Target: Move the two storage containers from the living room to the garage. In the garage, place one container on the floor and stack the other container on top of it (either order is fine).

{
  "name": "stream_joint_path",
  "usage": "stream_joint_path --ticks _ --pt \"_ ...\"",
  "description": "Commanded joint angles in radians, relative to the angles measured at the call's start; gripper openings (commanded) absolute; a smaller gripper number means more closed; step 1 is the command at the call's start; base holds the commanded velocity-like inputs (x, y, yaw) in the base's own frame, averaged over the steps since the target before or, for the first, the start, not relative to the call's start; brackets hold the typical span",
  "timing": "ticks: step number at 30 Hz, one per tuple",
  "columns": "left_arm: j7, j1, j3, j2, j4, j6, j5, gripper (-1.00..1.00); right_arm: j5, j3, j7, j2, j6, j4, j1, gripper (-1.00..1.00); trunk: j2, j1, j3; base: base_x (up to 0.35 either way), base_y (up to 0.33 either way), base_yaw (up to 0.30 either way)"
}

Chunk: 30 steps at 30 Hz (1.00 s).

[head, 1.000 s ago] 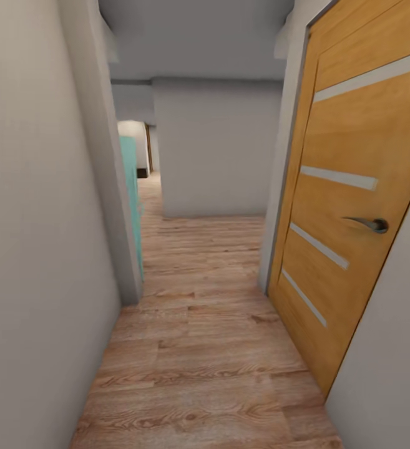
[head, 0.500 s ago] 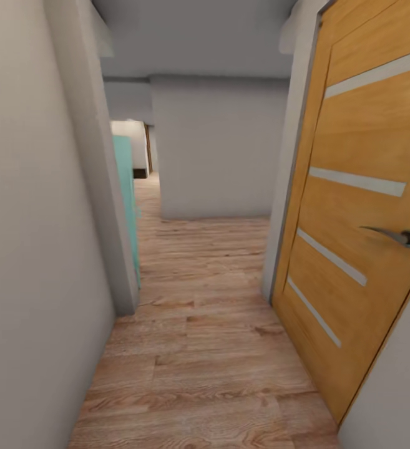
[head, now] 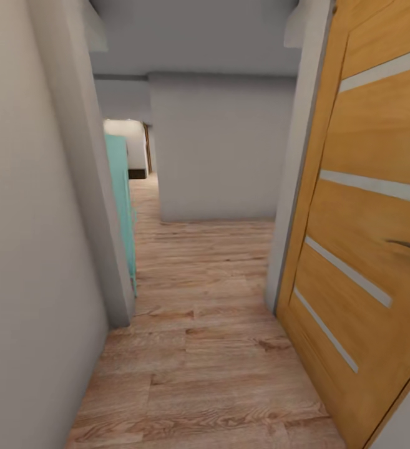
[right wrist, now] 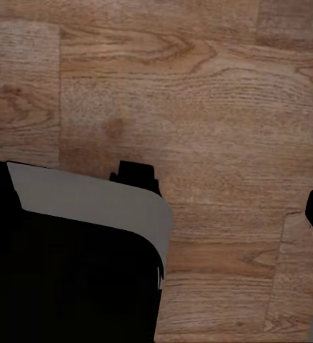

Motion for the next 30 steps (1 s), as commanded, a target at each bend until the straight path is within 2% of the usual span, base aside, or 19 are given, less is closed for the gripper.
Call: stream_joint_path --ticks 1,30 --pt "0.001 0.0 0.001 0.0 -0.001 -0.002 0.008 1.0 -0.01 0.009 0.0 0.0 -0.006 0.003 -0.001 1.0 0.0 0.001 -0.001 0.323 0.0 0.0" --pt "0.001 0.0 0.0 0.0 0.0 -0.002 0.008 1.0 -0.008 0.009 0.0 0.0 -0.006 0.003 -0.001 1.0 0.0 0.001 -0.001 0.323 0.0 0.0"
